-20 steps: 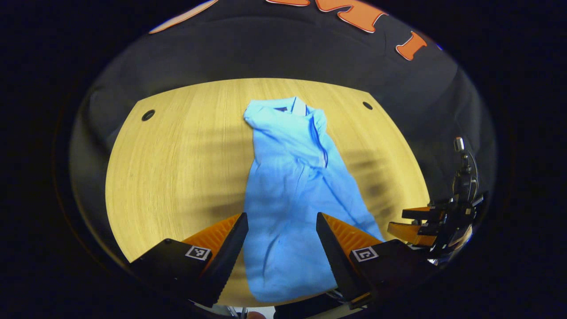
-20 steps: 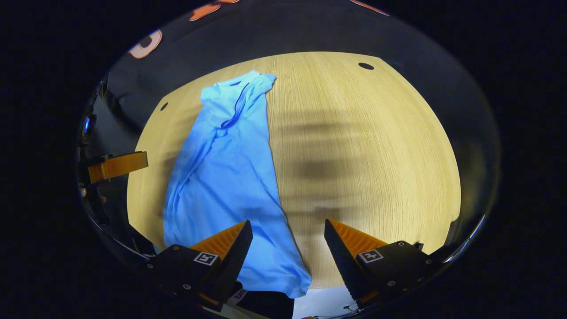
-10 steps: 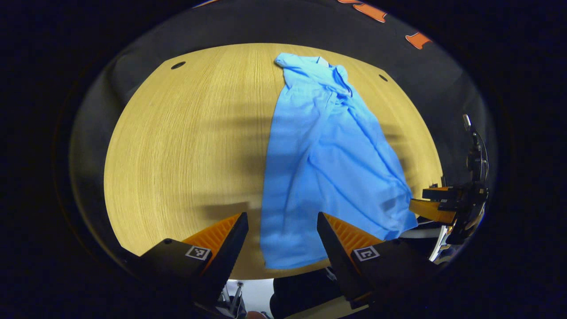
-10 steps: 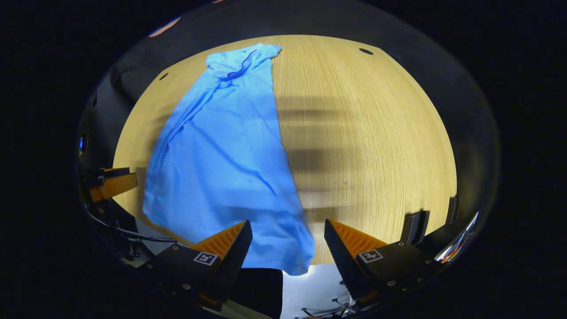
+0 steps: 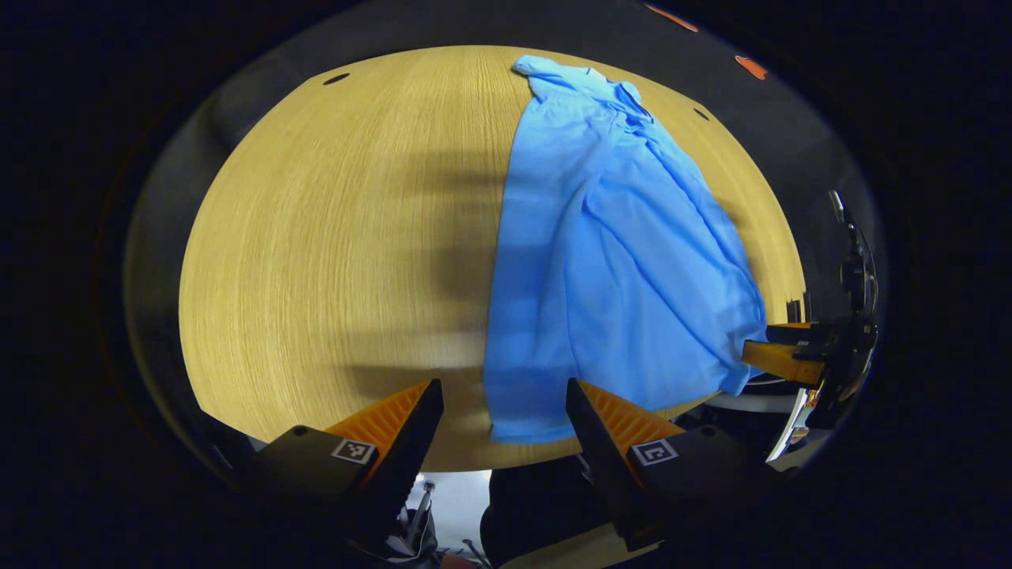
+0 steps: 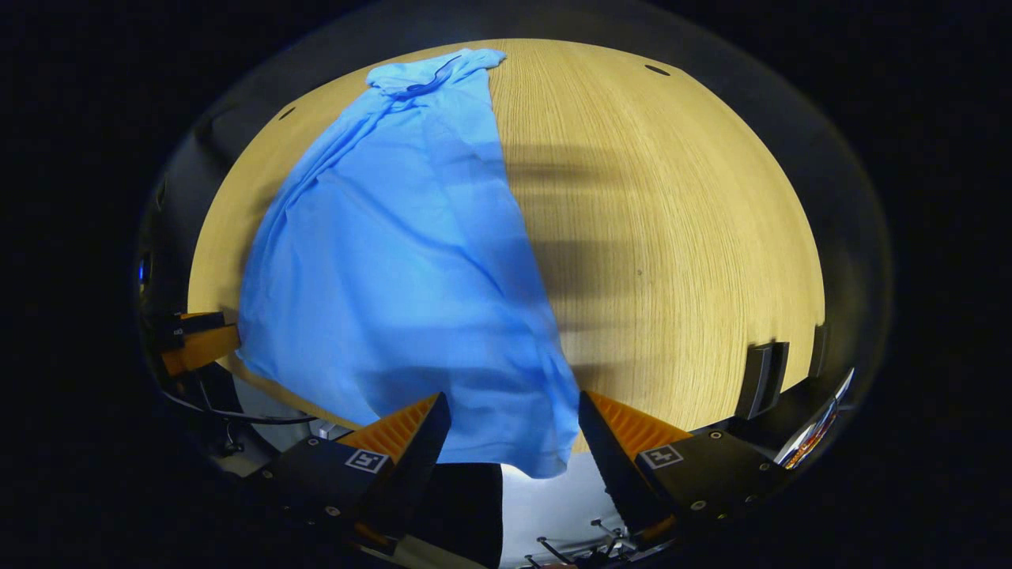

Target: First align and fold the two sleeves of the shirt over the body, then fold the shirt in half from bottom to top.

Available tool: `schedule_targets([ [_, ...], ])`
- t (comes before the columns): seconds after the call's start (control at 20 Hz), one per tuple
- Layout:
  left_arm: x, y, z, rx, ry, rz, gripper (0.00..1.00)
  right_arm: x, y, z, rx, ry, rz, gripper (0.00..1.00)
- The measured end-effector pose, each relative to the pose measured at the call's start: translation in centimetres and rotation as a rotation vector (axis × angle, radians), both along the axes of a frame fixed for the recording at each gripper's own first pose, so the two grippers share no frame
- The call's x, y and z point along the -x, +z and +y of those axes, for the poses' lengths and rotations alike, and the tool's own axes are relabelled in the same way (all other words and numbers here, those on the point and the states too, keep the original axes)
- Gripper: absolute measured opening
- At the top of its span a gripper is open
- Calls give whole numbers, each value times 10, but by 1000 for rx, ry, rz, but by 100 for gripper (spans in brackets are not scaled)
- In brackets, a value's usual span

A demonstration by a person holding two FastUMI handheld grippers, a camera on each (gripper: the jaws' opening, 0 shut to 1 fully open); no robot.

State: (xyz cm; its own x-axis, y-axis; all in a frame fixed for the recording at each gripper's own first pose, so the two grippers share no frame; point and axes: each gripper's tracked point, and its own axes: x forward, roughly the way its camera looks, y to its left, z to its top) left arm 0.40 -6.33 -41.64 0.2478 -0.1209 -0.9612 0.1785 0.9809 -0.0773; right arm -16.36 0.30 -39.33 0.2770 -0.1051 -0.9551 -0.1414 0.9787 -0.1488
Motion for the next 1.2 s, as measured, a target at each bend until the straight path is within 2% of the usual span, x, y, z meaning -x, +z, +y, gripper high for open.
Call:
schedule_targets([
  [0.3,5,-9,0,-35,16,23,99,1,-7,-1,31,17,12,99],
  [0.4,5,-10,1,-76,1,30,99,0,-8,-1,46,33,8,98],
  [0.5,7,-12,9,-138,-1,27,93,0,-8,0,46,30,5,98],
  [0.6,8,-12,4,-125,31,24,77,1,-8,3,46,40,2,88],
  [0.65,8,-12,1,-116,40,29,63,1,-8,6,47,54,1,70],
  [0.7,7,-12,-2,-104,47,28,54,0,-8,7,47,57,-6,57],
  [0.75,6,-12,-6,-78,54,26,34,-1,-9,8,44,52,-12,37],
  [0.8,6,-14,-8,-70,68,24,25,-2,-8,9,41,46,-19,27],
  [0.85,5,-13,-9,-62,48,18,11,-2,-8,11,39,43,-25,12],
  [0.95,-5,-10,-8,-38,37,-15,11,-3,-9,12,43,62,-34,2],
  [1.0,4,-12,-11,-29,22,-15,4,-3,-8,12,48,73,-39,1],
  [1.05,4,-13,-10,-24,9,-16,5,-2,-8,11,50,77,-42,1],
  [1.2,10,-14,-15,31,47,20,5,1,-8,16,14,47,-25,1],
])
